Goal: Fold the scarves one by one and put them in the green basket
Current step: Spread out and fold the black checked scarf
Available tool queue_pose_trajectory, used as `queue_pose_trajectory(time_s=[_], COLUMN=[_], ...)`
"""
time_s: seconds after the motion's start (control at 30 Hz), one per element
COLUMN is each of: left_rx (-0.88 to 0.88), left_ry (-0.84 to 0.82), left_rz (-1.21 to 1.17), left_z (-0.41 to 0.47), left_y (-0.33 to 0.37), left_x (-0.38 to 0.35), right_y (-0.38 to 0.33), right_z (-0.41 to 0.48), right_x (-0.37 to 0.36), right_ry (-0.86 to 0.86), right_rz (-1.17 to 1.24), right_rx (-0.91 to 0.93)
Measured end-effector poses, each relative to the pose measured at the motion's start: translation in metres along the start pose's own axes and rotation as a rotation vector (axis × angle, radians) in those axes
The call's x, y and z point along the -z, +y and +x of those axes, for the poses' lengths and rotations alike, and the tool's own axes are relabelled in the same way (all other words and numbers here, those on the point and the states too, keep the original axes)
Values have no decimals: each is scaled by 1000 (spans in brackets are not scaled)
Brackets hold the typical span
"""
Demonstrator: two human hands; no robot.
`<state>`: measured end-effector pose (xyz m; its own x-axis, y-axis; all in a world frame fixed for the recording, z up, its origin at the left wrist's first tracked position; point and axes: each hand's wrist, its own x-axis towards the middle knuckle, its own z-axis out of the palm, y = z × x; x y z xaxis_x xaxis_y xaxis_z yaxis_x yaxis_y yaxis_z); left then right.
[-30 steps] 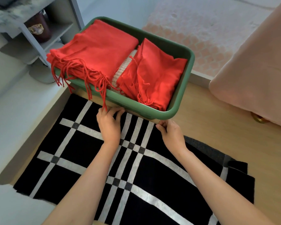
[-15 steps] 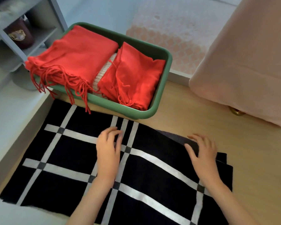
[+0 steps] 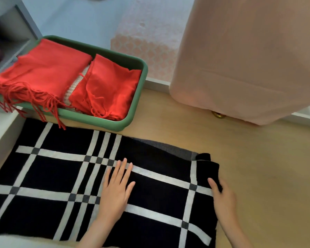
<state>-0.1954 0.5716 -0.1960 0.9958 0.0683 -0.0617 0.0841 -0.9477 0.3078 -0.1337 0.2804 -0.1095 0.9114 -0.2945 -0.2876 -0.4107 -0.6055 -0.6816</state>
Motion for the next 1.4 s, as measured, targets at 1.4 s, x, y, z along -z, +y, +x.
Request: queue_pose_trajectory(time_s=[1.4], left_rx=[29], left_ry=[74], left_rz=[31], left_z=[-3], left_y=[7], left_x=[1], right_y=[39], right_z=[30], right_x=[-32], right_ry=[104], right_rz=[-396], right_rx=[451])
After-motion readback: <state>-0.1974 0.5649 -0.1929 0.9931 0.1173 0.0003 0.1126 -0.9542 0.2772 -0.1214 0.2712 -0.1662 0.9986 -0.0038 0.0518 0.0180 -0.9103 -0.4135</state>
